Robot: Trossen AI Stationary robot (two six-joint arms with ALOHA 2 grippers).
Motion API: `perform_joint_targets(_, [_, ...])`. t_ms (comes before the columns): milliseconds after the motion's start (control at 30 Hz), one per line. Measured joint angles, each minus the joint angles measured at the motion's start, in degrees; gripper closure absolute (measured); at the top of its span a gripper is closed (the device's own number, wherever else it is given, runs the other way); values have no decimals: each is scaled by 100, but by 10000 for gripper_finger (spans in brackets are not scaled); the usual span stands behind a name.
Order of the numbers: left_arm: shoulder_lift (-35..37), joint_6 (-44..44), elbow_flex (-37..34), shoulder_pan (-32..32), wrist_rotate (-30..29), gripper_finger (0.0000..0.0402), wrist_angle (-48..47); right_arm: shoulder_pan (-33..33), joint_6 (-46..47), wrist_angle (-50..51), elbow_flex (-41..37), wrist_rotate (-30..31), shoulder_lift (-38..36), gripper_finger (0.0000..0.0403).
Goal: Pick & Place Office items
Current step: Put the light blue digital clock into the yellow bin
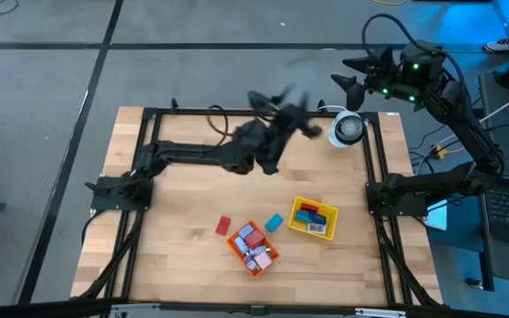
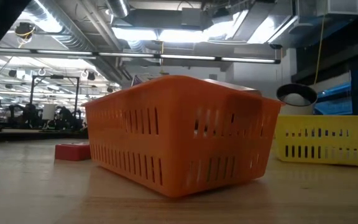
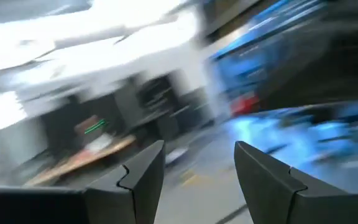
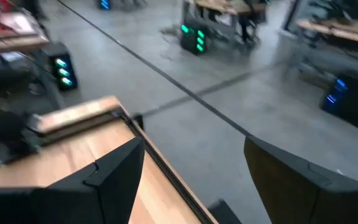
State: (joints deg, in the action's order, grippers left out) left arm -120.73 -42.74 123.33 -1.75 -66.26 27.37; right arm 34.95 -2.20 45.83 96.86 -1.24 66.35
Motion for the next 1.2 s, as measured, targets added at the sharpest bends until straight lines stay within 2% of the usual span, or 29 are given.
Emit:
perform_joint_targets(67, [68, 772, -13, 104, 1081, 213, -659, 13, 22, -320, 0, -309, 2, 119])
perform_joint_targets(200, [570, 2407, 0, 649, 3093, 213, -2555, 125, 290, -1023, 0, -916, 2, 119])
perform_joint_targets(333, [921, 2847, 3, 1287, 3752, 213, -4767, 373, 476, -1277, 2, -1248, 98, 119])
perform_joint_targets(433, [1052, 3172, -16, 2021, 4704, 213, -6144, 564, 750, -1058, 2, -1462, 362, 119])
perform_joint_targets(600, [1155, 3347, -5, 3066, 6312, 218, -7617, 681, 928, -516, 0, -1630, 1101, 119])
perform_joint_targets(700, [1128, 3272, -13, 3573, 6581, 222, -8232, 593, 793, -177, 0, -1547, 1416, 119])
perform_joint_targets(833, [1228, 3009, -12, 4586, 7110, 224, -8831, 179, 355, 670, 0, -982, 1737, 119])
perform_joint_targets(900, [1235, 2973, -9, 5086, 7350, 224, -8799, -252, 298, 1046, 0, -590, 1973, 119])
perform_joint_targets(967, [1235, 2994, -11, 5574, 7797, 224, -8726, -724, 323, 1016, 0, -169, 2239, 119])
perform_joint_targets(1067, [1248, 3007, -9, 6157, 8125, 224, -8592, -1332, 665, 832, 2, 29, 2604, 119])
perform_joint_targets(1200, [1248, 2843, -9, 6617, 8546, 224, -8802, -2147, 761, 958, 0, 382, 3121, 119])
